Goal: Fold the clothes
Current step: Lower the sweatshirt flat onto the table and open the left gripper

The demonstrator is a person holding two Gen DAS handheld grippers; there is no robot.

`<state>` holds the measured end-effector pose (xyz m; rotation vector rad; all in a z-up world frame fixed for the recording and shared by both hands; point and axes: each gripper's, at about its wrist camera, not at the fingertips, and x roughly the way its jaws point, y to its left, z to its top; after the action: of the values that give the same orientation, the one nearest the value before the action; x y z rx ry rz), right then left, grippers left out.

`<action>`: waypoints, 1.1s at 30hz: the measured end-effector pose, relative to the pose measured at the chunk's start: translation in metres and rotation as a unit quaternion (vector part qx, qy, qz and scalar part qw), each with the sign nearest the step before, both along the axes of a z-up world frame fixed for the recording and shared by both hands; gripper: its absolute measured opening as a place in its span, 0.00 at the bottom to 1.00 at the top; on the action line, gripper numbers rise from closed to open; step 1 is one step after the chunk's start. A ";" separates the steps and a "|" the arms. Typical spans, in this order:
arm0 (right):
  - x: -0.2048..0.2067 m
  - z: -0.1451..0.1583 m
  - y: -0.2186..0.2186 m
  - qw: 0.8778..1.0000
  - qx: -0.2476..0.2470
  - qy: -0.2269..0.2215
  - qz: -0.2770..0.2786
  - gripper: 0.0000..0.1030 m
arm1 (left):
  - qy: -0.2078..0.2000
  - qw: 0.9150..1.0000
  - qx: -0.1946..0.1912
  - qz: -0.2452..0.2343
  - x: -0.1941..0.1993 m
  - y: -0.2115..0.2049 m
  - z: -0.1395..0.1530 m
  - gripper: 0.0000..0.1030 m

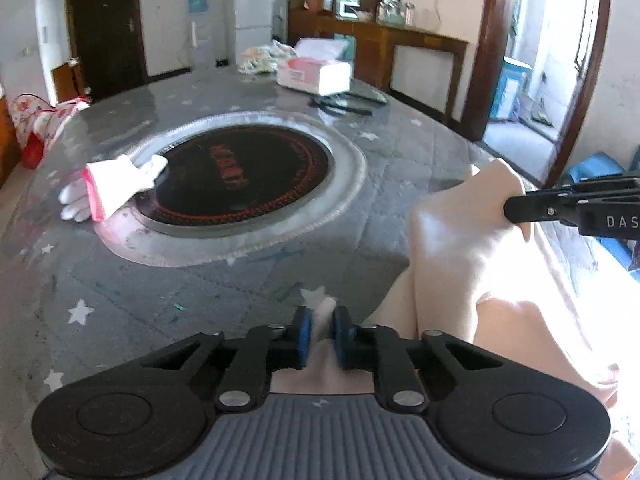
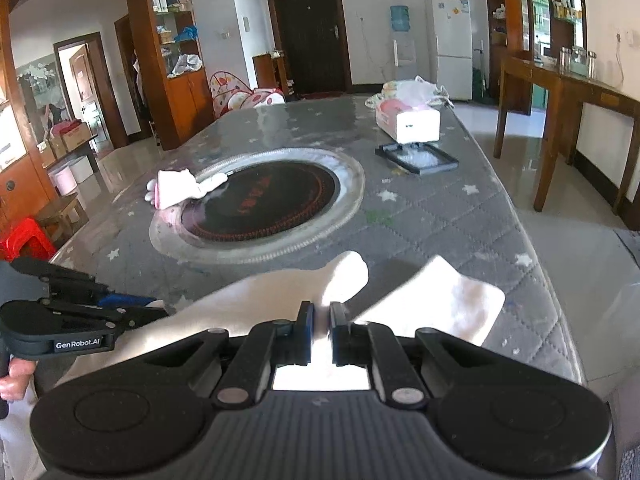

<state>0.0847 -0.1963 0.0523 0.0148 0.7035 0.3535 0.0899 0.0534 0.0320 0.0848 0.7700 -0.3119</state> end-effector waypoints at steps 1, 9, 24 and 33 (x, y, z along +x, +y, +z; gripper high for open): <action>0.001 0.002 0.002 1.000 0.000 -0.003 0.001 0.07 | -0.007 1.000 -0.004 0.013 0.000 0.005 0.004 0.11; 0.027 0.024 0.022 0.999 0.013 -0.050 -0.003 0.07 | -0.080 0.983 -0.046 0.157 0.004 0.068 0.046 0.09; 0.029 -0.027 0.027 0.998 -0.054 0.032 0.028 0.29 | -0.020 0.972 -0.021 0.235 0.019 0.117 0.007 0.22; 0.005 -0.037 -0.027 0.997 -0.050 0.038 -0.046 0.34 | -0.006 0.989 -0.024 0.148 -0.050 0.080 0.015 0.50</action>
<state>0.0895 -0.2237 0.0155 -0.0345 0.7927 0.2297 0.0397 0.1338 0.0474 -0.0724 0.7514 -0.0480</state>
